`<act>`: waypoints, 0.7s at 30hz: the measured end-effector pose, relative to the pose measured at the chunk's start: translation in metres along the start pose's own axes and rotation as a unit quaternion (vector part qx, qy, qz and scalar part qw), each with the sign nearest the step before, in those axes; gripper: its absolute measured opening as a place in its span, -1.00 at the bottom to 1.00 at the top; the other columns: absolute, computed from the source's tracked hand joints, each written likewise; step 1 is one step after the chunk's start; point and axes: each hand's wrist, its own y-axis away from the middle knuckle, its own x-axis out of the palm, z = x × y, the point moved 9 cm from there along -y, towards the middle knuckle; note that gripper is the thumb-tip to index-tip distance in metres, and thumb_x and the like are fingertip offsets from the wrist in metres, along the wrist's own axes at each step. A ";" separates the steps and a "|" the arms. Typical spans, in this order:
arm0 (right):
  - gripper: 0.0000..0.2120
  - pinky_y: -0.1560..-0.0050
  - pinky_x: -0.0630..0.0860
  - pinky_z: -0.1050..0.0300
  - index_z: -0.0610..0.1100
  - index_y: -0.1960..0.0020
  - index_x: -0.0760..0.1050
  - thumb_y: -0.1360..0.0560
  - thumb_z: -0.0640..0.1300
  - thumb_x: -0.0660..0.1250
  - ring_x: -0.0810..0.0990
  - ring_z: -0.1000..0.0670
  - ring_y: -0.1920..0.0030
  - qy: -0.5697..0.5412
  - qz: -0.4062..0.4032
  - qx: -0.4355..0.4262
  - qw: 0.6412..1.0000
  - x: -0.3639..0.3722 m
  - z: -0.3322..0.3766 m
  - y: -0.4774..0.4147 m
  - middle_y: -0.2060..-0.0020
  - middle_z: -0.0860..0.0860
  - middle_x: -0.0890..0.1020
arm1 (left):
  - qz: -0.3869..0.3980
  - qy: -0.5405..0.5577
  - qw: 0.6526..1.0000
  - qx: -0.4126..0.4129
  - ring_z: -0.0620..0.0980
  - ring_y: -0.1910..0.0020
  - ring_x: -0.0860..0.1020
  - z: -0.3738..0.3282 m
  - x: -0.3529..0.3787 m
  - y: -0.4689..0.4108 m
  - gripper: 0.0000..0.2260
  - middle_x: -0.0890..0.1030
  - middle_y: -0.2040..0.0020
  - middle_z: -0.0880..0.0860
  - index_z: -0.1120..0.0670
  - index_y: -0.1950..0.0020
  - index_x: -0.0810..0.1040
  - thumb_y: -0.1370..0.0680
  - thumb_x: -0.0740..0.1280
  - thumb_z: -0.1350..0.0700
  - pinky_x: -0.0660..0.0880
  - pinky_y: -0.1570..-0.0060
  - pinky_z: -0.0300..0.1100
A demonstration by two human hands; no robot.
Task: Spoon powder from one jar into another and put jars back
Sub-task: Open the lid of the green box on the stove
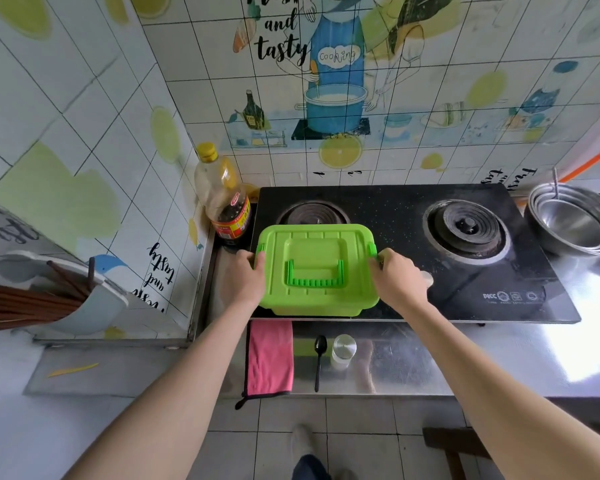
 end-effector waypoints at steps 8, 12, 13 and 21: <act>-0.67 0.29 0.29 0.07 -0.16 0.14 0.42 -0.70 -0.12 0.00 0.32 0.04 0.29 -0.051 0.022 0.053 0.997 0.013 -0.026 0.002 0.25 -0.09 0.54 | -0.036 -0.027 0.998 0.037 0.22 -0.05 0.61 -0.009 0.000 0.009 -0.68 0.62 -0.12 0.14 0.14 -0.20 0.51 -0.75 0.11 -0.06 0.37 0.17 -0.05; -0.67 0.27 0.36 0.08 -0.14 0.17 0.45 -0.68 -0.08 0.05 0.35 0.05 0.29 -0.098 0.045 0.070 0.992 0.022 -0.039 0.000 0.37 -0.03 0.49 | -0.037 -0.032 0.998 0.036 0.20 -0.03 0.61 -0.009 0.001 0.009 -0.67 0.62 -0.11 0.14 0.14 -0.22 0.51 -0.76 0.09 -0.06 0.32 0.19 -0.06; -0.67 0.26 0.39 0.08 -0.12 0.18 0.46 -0.68 -0.04 0.08 0.41 -0.01 0.30 -0.105 0.052 0.072 0.990 0.024 -0.044 0.000 0.37 -0.03 0.49 | -0.038 -0.032 0.998 0.037 0.20 -0.02 0.61 -0.009 0.001 0.009 -0.67 0.62 -0.11 0.14 0.14 -0.22 0.51 -0.76 0.09 -0.06 0.32 0.19 -0.06; -0.59 0.16 0.51 0.02 -0.09 -0.06 0.55 -0.66 0.23 0.15 0.55 -0.13 0.21 -0.075 0.051 0.087 0.992 0.030 -0.060 0.001 0.20 -0.07 0.57 | -0.045 -0.031 0.997 0.049 0.20 -0.06 0.61 -0.007 0.002 0.006 -0.66 0.63 -0.16 0.14 0.14 -0.29 0.52 -0.76 0.06 -0.03 0.36 0.18 -0.05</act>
